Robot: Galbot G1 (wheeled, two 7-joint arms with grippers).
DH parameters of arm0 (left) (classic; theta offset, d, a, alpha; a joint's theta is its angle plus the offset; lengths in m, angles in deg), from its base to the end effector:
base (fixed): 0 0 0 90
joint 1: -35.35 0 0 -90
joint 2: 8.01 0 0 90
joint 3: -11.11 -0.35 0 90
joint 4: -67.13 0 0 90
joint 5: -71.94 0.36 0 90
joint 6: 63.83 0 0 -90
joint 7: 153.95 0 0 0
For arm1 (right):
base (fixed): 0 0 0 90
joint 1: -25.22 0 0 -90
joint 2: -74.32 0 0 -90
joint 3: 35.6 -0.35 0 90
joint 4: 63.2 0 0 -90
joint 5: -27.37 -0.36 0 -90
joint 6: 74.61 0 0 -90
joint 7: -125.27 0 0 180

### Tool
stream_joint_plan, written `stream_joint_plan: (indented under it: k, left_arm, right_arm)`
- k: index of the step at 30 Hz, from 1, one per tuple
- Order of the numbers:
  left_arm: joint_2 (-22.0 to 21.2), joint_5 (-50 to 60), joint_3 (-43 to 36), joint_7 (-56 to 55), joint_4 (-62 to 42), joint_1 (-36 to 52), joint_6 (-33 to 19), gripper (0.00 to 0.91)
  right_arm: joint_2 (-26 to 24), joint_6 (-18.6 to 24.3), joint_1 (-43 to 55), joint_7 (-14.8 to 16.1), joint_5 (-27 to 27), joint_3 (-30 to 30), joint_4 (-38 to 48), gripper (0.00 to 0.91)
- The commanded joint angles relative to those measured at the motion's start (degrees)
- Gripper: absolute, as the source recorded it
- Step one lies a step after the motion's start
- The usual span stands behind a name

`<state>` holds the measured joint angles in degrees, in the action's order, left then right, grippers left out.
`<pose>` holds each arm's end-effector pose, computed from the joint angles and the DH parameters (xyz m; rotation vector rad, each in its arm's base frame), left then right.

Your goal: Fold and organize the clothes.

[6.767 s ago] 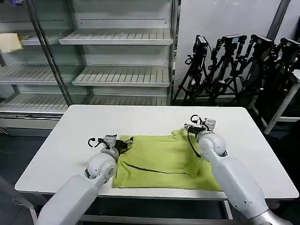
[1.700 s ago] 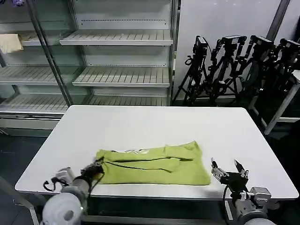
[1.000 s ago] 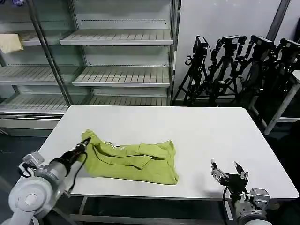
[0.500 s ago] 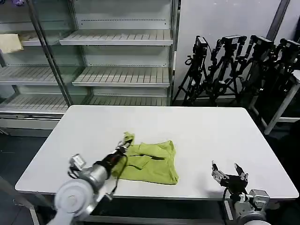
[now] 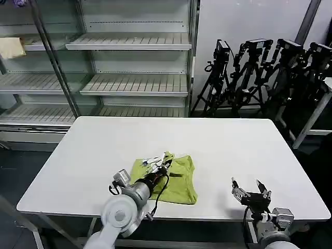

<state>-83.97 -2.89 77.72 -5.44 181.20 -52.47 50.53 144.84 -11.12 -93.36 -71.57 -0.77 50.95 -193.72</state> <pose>0.3102 -0.0773 -0.2171 -0.4518 -2.3510 1.0419 0.1901 -0.0542 -0.2220 -0.0924 -2.8375 -0.1178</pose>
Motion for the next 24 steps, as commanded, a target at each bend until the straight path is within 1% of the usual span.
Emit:
stream_joint_plan:
  k: [1, 5, 8, 11, 13, 15, 17, 18, 20, 22, 24]
  left_arm:
    - [-2.61, 3.8, -2.71, 2.1, -2.7, 0.98, -1.19, 0.907]
    - [-1.65, 2.81, -1.81, 2.57, 1.49, -1.1, -1.25, 0.907]
    - [-0.11, 2.3, -0.07, 2.83, 5.28, -2.37, -1.39, 0.907]
    - [2.34, 2.42, 2.86, 2.88, 9.49, -4.8, -1.4, 0.907]
    - [5.33, 3.96, 5.74, 2.96, 11.96, -6.49, -1.46, 0.907]
    - [7.7, 5.62, 8.69, 2.72, 12.77, -7.77, -1.03, 0.907]
    - [11.04, 9.32, 12.99, 2.86, 12.77, -9.66, 1.01, 0.907]
    - [11.81, 9.98, 13.83, 2.96, 12.67, -9.98, 1.03, 0.907]
    - [14.49, 10.06, 17.33, 3.46, 11.56, -12.33, 2.66, 0.907]
    - [15.95, 9.76, 18.82, 4.06, 10.25, -13.69, 3.46, 0.907]
    - [16.4, 9.66, 19.13, 4.57, 9.61, -14.37, 4.3, 0.907]
  right_arm:
    - [-0.01, 0.02, 0.13, -0.02, 0.05, 0.22, 0.26, 0.907]
    - [-0.01, 0.11, 0.15, 0.02, 0.02, 0.41, 0.18, 0.907]
    - [0.03, 0.14, 0.2, 0.05, 0.07, 0.69, 0.12, 0.907]
    - [0.14, 0.19, 0.32, 0.19, 0.25, 1.12, 0.07, 0.907]
    - [0.19, 0.26, 0.5, 0.36, 0.45, 1.49, 0.15, 0.907]
    - [0.23, 0.36, 0.7, 0.47, 0.56, 1.78, 0.19, 0.907]
    - [0.31, 0.39, 0.93, 0.54, 0.76, 2.27, 0.15, 0.907]
    - [0.33, 0.4, 0.95, 0.56, 0.78, 2.38, 0.12, 0.907]
    - [0.37, 0.4, 0.97, 0.64, 0.9, 2.67, -0.14, 0.907]
    - [0.33, 0.4, 0.89, 0.7, 0.9, 2.75, -0.32, 0.907]
    - [0.29, 0.4, 0.74, 0.71, 0.99, 2.79, -0.46, 0.907]
